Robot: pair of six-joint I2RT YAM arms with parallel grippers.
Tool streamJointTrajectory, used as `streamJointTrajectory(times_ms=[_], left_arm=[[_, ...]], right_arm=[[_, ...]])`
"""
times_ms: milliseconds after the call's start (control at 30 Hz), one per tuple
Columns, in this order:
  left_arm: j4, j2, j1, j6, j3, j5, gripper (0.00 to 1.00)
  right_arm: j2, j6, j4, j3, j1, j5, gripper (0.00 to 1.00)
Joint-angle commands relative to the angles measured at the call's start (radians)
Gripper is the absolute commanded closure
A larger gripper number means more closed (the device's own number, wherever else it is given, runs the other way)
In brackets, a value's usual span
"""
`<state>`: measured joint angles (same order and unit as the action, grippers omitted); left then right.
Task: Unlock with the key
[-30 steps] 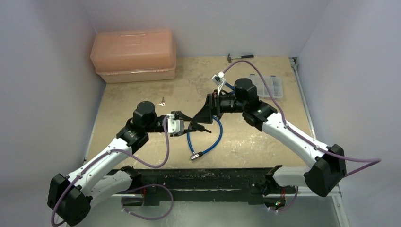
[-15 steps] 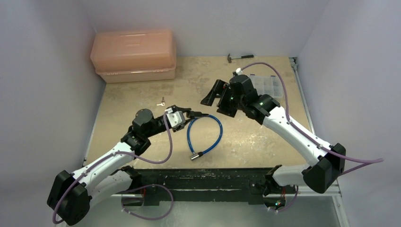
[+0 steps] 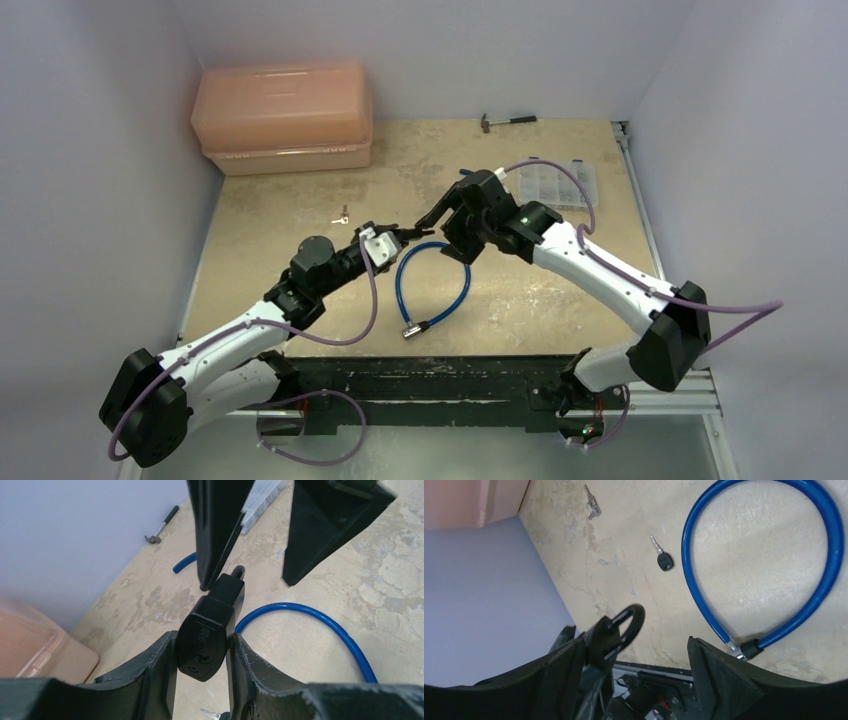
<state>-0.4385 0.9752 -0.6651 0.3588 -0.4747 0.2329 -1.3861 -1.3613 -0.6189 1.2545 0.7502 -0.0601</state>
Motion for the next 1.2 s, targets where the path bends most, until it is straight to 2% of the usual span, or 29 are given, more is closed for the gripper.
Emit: streamJointTrajectory(times_ms=[0,200,433,533,700,767,833,933,1033,1167], left_arm=[[-0.158,-0.014,-0.014,0.002,-0.026,-0.031,1.0],[-0.149,-0.013,-0.023,0.006,-0.025,-0.039,1.0],[-0.138,-0.012,-0.051,0.024,-0.026,-0.064,1.0],[-0.127,-0.012,-0.062,0.035,-0.026,-0.076,1.0],[-0.111,-0.015,-0.075,0.051,-0.026,-0.095,1.0],[-0.107,-0.012,-0.079,0.054,-0.028,-0.093,1.0],[-0.097,-0.009,-0.08,0.056,-0.034,-0.093,1.0],[-0.08,-0.009,-0.082,0.063,-0.041,-0.09,1.0],[-0.042,-0.027,-0.082,0.089,-0.042,-0.067,0.74],[0.009,-0.055,-0.083,0.113,-0.031,-0.036,0.48]], right_arm=[[-0.047,-0.063,0.04,0.052,0.029,0.002,0.2],[-0.067,-0.066,0.063,0.063,0.044,-0.009,0.24],[-0.086,-0.077,0.091,0.078,0.056,-0.006,0.41],[-0.103,-0.073,0.099,0.095,0.066,-0.006,0.55],[-0.116,-0.067,0.104,0.096,0.072,-0.005,0.85],[-0.118,-0.058,0.114,0.094,0.074,0.002,0.89],[-0.115,-0.03,0.156,0.084,0.074,0.018,1.0],[-0.095,0.002,0.27,0.031,0.074,0.057,1.0],[-0.095,0.015,0.287,0.021,0.074,0.058,1.0],[-0.107,0.1,0.3,0.042,0.047,0.107,1.0]])
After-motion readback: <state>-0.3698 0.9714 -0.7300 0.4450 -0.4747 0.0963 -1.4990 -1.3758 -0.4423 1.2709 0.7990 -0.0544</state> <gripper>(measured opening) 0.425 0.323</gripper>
